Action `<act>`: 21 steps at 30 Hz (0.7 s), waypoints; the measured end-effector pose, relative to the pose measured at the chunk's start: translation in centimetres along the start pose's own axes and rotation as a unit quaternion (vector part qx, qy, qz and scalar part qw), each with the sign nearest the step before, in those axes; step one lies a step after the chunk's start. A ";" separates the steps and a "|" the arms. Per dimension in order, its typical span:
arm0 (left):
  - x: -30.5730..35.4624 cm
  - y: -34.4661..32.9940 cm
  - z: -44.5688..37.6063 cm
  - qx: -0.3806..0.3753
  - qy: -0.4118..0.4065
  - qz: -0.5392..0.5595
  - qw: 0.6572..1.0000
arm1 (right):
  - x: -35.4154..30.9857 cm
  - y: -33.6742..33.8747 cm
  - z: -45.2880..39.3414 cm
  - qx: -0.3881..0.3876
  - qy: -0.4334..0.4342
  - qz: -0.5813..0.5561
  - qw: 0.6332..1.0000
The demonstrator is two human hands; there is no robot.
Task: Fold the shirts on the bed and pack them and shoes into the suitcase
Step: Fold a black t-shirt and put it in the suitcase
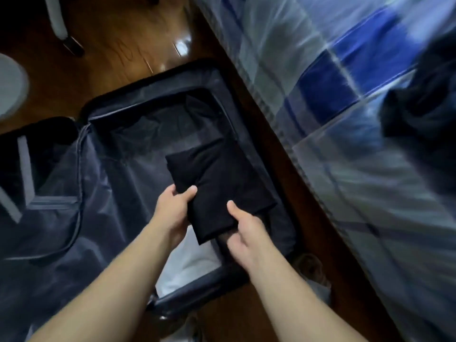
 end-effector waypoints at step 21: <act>-10.7 1.4 -19.2 -0.041 0.054 -0.356 0.932 | -3.3 -1.4 -17.3 -0.017 0.116 0.971 0.209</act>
Point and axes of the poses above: each hand's wrist, its own z-axis away from the middle knuckle, its own y-axis out of the back of the hand, x = y × z, the point moved 9 cm from there along -z, towards the middle knuckle, and after that the axes turned 7 degrees about -x, right-handed, at the moved point
